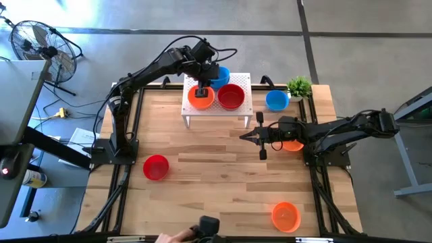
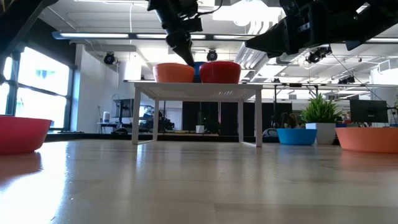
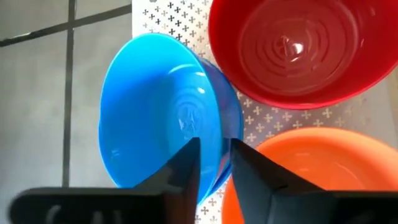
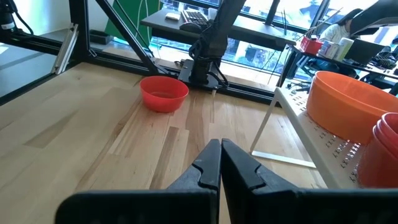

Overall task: Pick & Place Mini bowls
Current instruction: Stack the blue bowl on the blue bowl on the shelf

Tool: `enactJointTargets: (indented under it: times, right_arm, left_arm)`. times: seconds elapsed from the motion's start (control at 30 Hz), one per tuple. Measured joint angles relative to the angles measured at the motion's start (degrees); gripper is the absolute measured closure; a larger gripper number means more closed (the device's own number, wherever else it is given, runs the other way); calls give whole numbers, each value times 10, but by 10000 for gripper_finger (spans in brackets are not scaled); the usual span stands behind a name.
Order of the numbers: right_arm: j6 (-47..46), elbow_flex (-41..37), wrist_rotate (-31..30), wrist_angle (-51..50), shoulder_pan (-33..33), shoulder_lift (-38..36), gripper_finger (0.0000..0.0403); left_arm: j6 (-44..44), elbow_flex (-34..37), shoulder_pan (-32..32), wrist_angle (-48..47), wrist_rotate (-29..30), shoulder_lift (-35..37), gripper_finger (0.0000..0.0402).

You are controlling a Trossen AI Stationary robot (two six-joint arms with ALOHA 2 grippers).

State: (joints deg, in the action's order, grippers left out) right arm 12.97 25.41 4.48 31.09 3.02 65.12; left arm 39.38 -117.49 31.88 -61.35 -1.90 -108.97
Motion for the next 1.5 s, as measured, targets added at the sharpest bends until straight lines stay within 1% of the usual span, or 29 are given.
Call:
enactJointTargets:
  times: [0.13,0.17,0.3,0.43,0.57,0.83,0.97,1.07,1.23,1.5]
  right_arm:
    - [0,0,0,0,0,0,403]
    - [0,0,0,0,0,0,403]
    - [0,0,0,-2,0,0,403]
    - [1,0,0,-2,0,0,403]
    - [1,0,0,-2,0,0,403]
    - [1,0,0,-4,0,0,402]
    - [1,0,0,-4,0,0,403]
    - [0,0,0,-4,0,0,403]
    - [1,0,0,-4,0,0,403]
    - [1,0,0,-4,0,0,402]
  left_arm:
    - [14,0,0,5,5,0,384]
    - [15,0,0,5,7,0,392]
    - [15,0,0,3,19,0,388]
    - [13,0,0,3,8,0,397]
    - [4,0,0,17,7,0,377]
    - [-2,0,-5,13,8,0,313]
    - [-7,0,-5,10,10,0,302]
    - [-11,0,-5,5,6,0,318]
    - [-4,0,-5,6,5,0,388]
    - [-3,0,-5,7,12,0,398]
